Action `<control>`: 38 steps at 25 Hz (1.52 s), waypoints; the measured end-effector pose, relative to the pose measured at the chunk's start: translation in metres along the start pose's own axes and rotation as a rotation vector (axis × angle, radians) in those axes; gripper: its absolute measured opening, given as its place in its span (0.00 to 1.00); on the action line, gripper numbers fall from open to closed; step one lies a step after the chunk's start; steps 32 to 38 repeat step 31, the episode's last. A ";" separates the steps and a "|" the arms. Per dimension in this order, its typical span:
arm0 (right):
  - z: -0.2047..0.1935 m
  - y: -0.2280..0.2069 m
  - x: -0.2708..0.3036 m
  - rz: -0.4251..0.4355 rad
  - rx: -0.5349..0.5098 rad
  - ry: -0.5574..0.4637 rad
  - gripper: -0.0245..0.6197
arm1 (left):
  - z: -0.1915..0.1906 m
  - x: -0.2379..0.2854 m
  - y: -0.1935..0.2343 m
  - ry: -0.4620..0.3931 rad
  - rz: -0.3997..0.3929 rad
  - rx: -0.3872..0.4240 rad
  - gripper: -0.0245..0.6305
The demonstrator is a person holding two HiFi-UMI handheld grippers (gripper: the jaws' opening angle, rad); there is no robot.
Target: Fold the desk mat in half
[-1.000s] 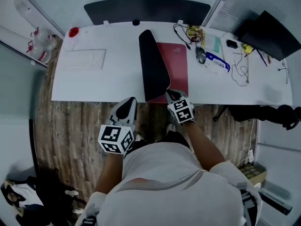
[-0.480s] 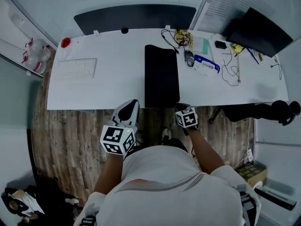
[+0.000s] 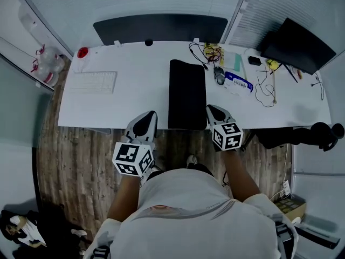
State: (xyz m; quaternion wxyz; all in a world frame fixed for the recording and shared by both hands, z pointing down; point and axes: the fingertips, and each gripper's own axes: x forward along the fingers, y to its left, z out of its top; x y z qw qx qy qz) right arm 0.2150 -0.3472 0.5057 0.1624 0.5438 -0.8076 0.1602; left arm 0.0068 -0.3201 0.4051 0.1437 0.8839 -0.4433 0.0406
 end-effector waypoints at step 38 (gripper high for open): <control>0.107 0.084 -0.043 0.145 -0.107 -0.232 0.12 | 0.027 -0.062 0.034 -0.087 0.132 0.022 0.06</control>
